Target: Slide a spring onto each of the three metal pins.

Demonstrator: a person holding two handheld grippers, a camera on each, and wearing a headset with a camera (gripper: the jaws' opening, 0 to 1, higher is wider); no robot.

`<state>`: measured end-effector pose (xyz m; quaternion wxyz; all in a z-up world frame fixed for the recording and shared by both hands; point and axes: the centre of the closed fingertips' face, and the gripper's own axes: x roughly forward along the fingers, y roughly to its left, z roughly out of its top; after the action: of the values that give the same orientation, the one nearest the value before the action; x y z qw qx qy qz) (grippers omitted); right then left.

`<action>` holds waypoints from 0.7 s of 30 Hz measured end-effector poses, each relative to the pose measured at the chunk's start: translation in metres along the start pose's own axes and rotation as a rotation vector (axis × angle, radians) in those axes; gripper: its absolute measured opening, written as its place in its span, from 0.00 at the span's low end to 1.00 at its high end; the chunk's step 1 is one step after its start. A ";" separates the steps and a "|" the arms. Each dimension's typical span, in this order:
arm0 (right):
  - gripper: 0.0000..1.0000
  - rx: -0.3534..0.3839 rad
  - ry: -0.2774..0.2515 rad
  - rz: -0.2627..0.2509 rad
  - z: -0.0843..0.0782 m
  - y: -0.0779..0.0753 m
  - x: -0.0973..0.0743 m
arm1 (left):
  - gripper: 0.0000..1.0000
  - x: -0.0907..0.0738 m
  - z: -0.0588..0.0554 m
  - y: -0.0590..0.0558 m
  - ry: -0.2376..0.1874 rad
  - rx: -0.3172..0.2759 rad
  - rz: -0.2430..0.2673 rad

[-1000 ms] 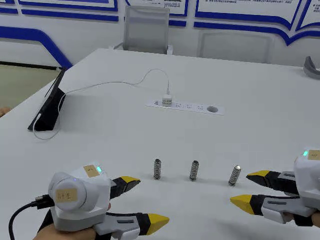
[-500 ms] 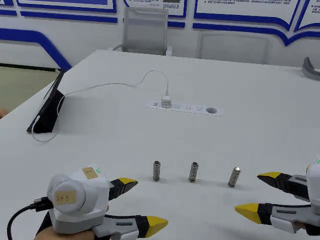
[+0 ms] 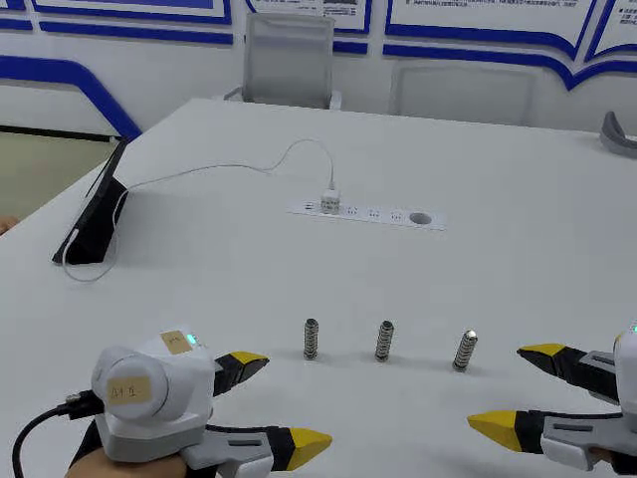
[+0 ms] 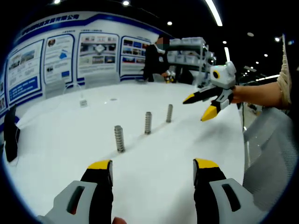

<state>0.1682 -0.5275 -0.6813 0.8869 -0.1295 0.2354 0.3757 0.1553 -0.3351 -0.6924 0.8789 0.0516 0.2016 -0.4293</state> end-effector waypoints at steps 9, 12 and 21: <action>0.70 0.003 -0.004 0.005 -0.001 0.000 0.002 | 0.71 -0.001 0.000 0.003 -0.002 -0.007 0.011; 0.70 0.001 -0.004 0.007 -0.001 0.000 0.002 | 0.71 -0.001 -0.001 0.002 0.001 -0.007 0.012; 0.71 -0.007 -0.009 0.012 0.001 0.003 0.003 | 0.71 -0.002 0.001 0.001 0.001 -0.004 0.012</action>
<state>0.1686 -0.5234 -0.6825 0.8852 -0.1298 0.2309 0.3824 0.1552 -0.3331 -0.6909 0.8814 0.0511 0.2029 -0.4236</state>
